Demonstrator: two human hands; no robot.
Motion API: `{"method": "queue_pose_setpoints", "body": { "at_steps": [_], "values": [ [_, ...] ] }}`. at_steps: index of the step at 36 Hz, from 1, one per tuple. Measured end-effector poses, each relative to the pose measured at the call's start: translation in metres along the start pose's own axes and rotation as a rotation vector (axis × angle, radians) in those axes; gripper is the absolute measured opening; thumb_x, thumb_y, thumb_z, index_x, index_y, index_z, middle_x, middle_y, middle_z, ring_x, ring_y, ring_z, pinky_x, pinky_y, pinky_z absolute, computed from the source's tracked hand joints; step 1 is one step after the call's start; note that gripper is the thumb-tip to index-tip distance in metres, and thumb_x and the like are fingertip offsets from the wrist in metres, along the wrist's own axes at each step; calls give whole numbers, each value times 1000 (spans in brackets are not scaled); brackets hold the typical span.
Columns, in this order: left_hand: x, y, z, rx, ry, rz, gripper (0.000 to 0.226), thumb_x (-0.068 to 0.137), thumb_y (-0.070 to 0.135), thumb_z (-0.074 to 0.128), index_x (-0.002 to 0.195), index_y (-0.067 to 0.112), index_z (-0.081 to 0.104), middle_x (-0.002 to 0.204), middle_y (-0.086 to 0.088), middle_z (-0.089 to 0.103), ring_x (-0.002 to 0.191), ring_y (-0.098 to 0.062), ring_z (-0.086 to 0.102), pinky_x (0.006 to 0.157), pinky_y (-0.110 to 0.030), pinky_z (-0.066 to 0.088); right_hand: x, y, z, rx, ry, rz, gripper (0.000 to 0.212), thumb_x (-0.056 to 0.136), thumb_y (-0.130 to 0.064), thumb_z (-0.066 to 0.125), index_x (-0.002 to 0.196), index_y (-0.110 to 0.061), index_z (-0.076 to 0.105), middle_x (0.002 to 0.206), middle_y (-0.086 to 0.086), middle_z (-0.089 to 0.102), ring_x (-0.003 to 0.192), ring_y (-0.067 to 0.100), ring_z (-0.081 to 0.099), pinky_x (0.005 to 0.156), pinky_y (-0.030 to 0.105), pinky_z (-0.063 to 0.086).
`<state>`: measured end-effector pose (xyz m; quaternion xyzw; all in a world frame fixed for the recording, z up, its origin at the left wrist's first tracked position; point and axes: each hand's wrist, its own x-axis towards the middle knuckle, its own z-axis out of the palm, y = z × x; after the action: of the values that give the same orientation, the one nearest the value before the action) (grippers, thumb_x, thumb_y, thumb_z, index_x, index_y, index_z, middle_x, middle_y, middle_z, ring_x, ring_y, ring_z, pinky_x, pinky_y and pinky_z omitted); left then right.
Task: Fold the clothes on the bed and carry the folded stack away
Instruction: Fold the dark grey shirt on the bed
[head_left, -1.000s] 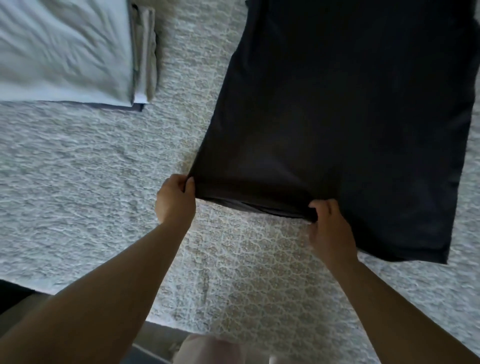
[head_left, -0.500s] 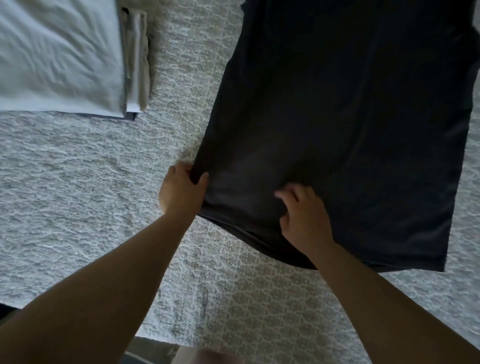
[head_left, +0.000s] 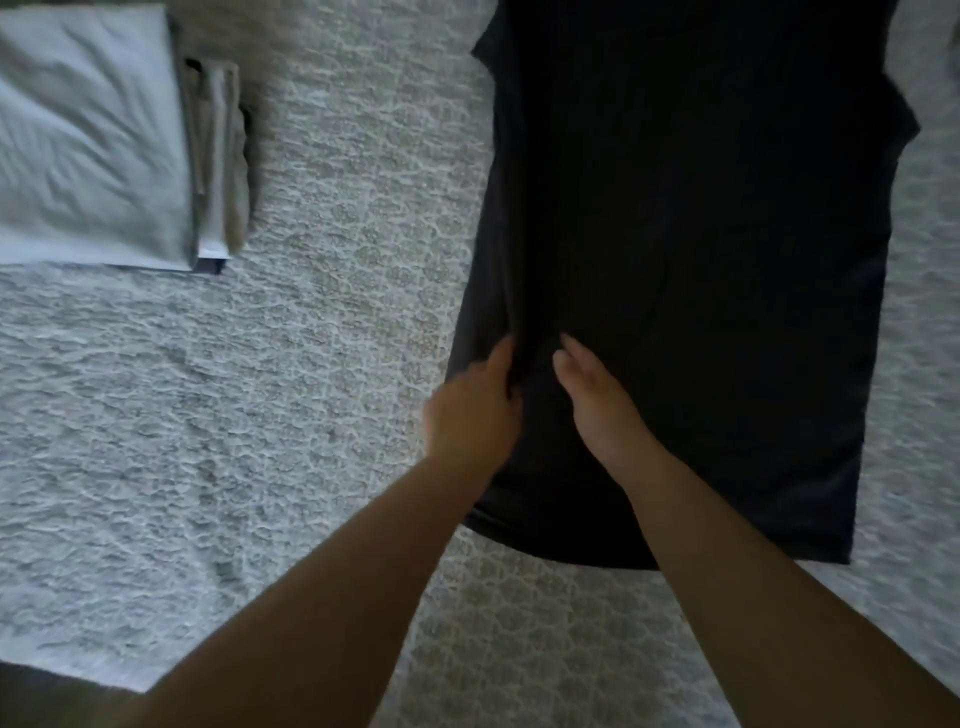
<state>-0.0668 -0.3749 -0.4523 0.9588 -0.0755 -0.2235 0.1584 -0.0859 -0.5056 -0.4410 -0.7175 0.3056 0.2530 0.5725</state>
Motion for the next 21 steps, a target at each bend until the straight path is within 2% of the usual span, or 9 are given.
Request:
{"method": "queue_pose_setpoints", "body": {
  "at_steps": [3,5,6,8,10,12,14,18,21],
  "values": [
    [-11,27,24,102,-276,103,63,94,37,44,148,38,11,113,-5,62,96,-30,63,66,-34,39,9,1,-15,-37,60,28,48,99,-39,40,145,-27,33,137,-6,49,116,6,44,94,21,30],
    [-14,37,31,67,-363,110,64,92,44,45,148,36,14,107,-5,65,93,-30,64,65,-33,41,16,4,-20,-86,81,54,47,97,-36,46,143,-28,35,121,-8,55,103,5,47,88,23,35],
    [-11,38,30,38,-327,98,57,91,46,44,144,37,25,104,-4,67,91,-30,64,65,-33,41,21,4,-21,-140,95,53,47,96,-33,49,142,-28,37,114,-9,54,98,5,48,84,24,37],
    [5,32,23,-4,-136,92,35,91,44,43,124,35,51,105,0,66,93,-27,64,66,-32,41,33,2,-23,-297,124,26,48,94,-30,53,139,-26,39,115,-6,54,99,10,52,83,26,41],
    [29,20,13,-6,46,93,28,91,37,46,115,30,59,113,0,58,101,-25,58,70,-31,41,47,-3,-22,-426,176,-25,47,92,-30,54,137,-24,41,123,0,51,107,17,53,85,31,45],
    [59,6,4,34,139,81,36,92,34,47,126,26,54,124,-4,50,113,-25,47,81,-38,42,62,-11,-19,-501,238,-95,46,90,-31,56,133,-23,44,125,1,48,112,19,51,85,33,46],
    [90,-3,-1,70,186,87,48,94,36,45,140,23,42,136,-3,44,122,-24,39,94,-41,37,80,-20,-16,-574,317,-174,45,88,-33,58,129,-21,46,123,2,47,113,20,48,85,35,45],
    [158,-17,-14,120,264,149,53,96,41,37,146,25,34,150,0,35,136,-22,30,112,-40,17,120,-42,-14,-657,519,-297,44,84,-35,60,123,-17,50,120,3,49,111,22,45,88,33,38],
    [209,-22,-25,212,207,164,65,91,56,19,150,29,20,159,5,12,146,-16,5,117,-44,-1,153,-64,-21,-619,609,-289,45,85,-39,59,124,-17,51,123,3,48,113,22,44,91,33,36]
  ]
}}
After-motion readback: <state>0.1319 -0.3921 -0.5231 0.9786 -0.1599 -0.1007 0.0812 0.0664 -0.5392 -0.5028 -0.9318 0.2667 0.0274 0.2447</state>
